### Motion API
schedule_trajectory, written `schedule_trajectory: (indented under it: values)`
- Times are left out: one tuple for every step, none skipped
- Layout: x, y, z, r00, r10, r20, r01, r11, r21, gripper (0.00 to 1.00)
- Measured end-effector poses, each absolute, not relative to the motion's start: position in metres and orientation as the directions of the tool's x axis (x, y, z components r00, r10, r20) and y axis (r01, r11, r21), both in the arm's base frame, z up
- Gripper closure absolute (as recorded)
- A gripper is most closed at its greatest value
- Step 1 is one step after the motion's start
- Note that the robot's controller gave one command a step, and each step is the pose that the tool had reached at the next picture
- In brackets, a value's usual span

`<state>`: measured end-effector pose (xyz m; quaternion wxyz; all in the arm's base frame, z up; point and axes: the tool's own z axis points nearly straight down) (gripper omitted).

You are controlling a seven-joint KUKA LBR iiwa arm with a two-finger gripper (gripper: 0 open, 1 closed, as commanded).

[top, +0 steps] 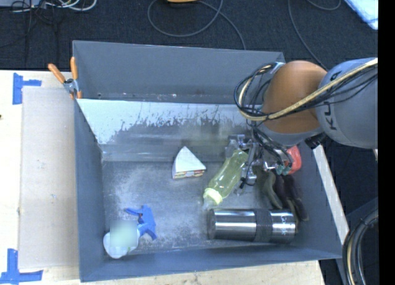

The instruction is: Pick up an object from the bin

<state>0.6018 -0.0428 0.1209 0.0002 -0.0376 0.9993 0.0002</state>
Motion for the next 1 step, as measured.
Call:
schedule_trajectory:
  values:
    - [0.5894, -0.0147, 0.0756, -1.000, -0.031, 0.002, -0.031, 1.000, 0.001, 0.00]
